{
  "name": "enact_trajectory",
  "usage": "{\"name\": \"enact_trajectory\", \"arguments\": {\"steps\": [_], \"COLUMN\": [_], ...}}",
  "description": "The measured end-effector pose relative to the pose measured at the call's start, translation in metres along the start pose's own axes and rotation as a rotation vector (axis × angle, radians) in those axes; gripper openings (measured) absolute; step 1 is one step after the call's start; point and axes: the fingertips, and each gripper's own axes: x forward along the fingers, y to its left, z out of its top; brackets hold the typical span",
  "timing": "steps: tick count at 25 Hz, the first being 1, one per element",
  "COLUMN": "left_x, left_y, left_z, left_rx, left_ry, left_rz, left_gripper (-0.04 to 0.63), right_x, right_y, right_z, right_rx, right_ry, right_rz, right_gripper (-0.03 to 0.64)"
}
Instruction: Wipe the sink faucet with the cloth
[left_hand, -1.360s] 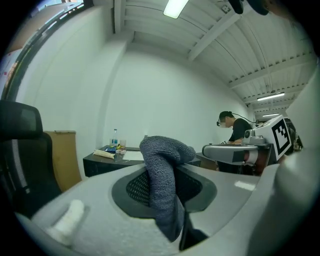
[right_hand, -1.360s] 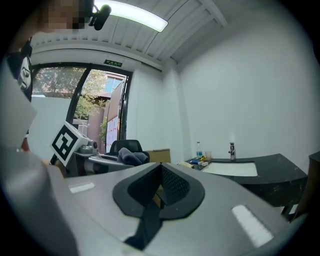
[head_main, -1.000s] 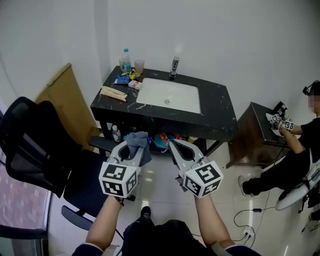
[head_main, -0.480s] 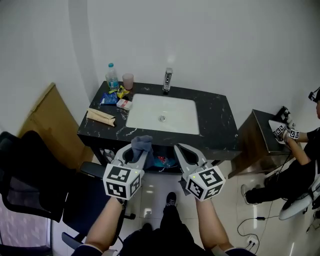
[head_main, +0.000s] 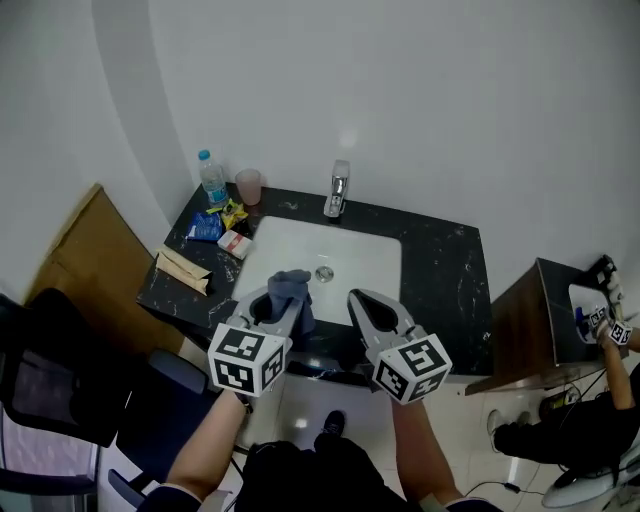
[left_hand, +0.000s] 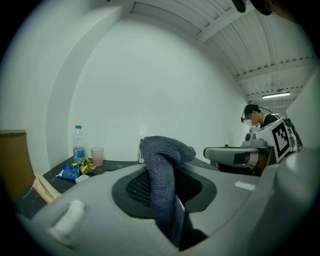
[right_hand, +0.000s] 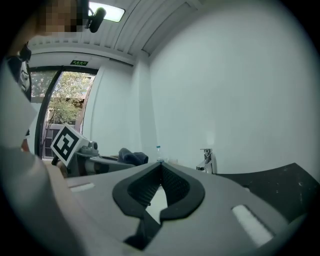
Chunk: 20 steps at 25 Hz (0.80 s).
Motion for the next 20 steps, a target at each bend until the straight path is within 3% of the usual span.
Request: {"name": "enact_trajectory", "arguments": {"steps": [11,20], "left_x": [0.082,0.16], "left_y": [0.05,0.12], "left_z": [0.01,0.011], "left_rx": [-0.017,-0.07], "left_ry": [0.022,0.022], "left_rz": [0.027,-0.076], "left_gripper": [0.094,0.094], "right_x": [0.073,0.149], "right_y": [-0.055,-0.087], "right_z": [-0.015,-0.021], "right_rx": [0.019,-0.019], "right_ry": [0.066,0.155], "right_rz": [0.041,-0.072], "right_gripper": [0.005,0.005]}}
